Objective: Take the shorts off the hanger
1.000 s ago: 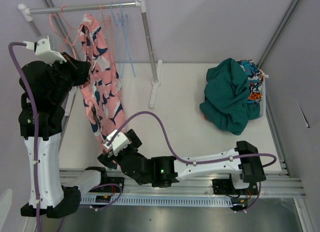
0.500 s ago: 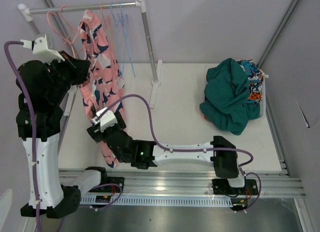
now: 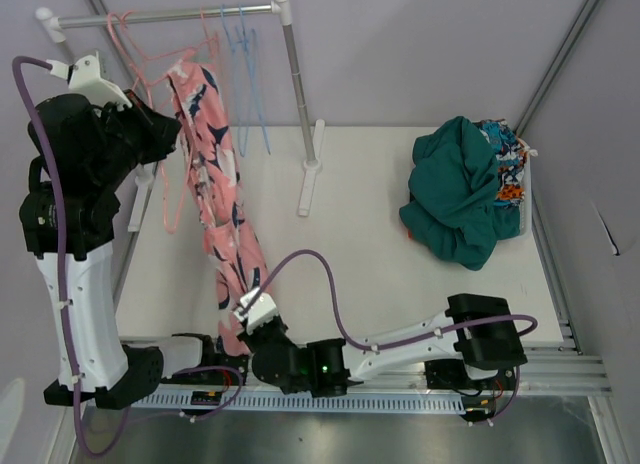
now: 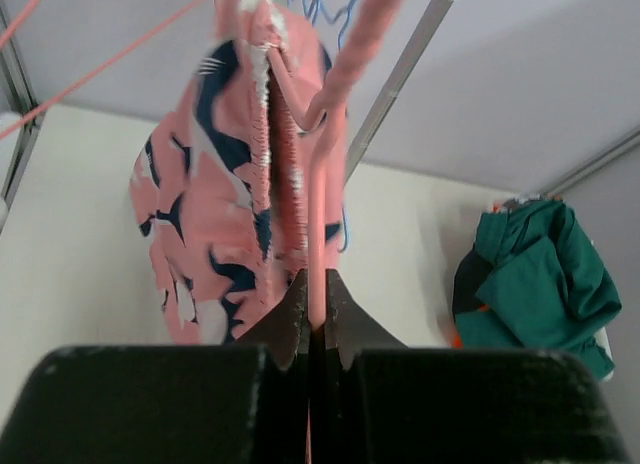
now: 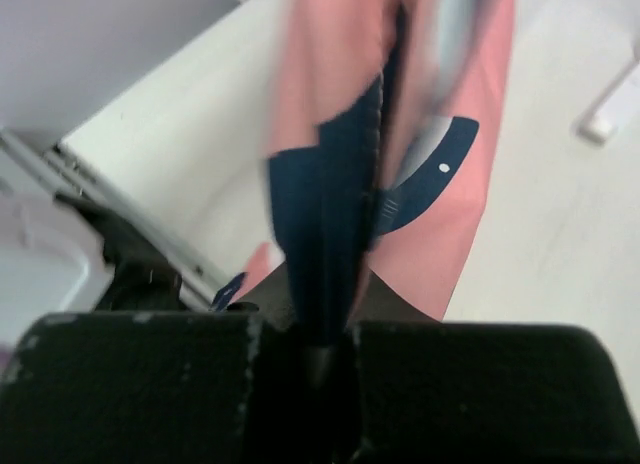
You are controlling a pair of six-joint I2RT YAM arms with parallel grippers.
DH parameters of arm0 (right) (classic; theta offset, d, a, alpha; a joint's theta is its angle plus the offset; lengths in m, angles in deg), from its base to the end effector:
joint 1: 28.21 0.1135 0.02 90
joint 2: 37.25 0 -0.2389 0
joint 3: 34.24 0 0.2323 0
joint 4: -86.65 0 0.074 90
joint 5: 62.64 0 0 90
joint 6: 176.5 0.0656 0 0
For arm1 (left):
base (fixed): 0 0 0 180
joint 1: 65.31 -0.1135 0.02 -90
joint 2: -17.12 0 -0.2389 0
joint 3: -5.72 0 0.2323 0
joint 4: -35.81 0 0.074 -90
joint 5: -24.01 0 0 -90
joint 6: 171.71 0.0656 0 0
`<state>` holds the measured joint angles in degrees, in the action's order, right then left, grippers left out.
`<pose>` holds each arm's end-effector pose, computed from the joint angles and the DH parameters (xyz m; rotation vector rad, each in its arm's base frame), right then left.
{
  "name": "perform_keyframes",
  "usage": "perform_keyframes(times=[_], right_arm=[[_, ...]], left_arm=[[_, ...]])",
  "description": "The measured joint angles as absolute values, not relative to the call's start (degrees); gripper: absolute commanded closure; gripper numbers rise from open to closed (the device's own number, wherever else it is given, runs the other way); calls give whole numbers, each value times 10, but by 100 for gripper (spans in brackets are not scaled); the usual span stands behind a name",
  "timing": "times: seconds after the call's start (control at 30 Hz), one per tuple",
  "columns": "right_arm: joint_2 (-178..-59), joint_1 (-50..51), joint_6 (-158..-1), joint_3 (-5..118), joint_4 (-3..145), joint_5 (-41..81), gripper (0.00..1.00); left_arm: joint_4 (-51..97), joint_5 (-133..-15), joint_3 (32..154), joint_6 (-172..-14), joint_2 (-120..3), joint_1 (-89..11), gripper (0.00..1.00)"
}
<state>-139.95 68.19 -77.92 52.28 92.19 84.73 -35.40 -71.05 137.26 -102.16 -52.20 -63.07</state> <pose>0.0100 0.4068 0.2616 -0.5658 1.5981 0.5016 0.1812 -0.0129 0.5208 -0.2105 1.7283 -0.3677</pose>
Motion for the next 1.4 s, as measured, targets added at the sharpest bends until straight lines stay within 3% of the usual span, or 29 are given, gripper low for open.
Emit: perform_keyframes(times=[0.27, 0.43, 0.57, 0.73, 0.87, 1.13, 1.3, 1.4], right_arm=[[-1389, 697, -691, 496, 852, 903, 100], [-1414, 638, -751, 541, 874, 868, 100], [-1461, 556, -842, 651, 885, 820, 100], [-1529, 448, -929, 883, 870, 760, 100], [-1540, 400, -957, 979, 858, 748, 100], [-1463, 387, -956, 860, 853, 745, 100], [-1366, 383, -953, 717, 852, 764, 100], [-1304, 363, -958, 698, 841, 762, 100]], left_arm=[[-418, -719, 1395, -1018, -546, -627, 100], [-323, -757, 1260, -1044, -477, -628, 100], [-264, -785, 1099, -1082, -363, -629, 100], [-266, -796, 1023, -1119, -250, -613, 100], [-266, -799, 976, -1151, -153, -598, 100], [-307, -809, 1026, -1184, -141, -575, 100], [-329, -754, 1066, -1170, -151, -566, 100], [-327, -731, 1075, -1161, -158, -563, 100]])
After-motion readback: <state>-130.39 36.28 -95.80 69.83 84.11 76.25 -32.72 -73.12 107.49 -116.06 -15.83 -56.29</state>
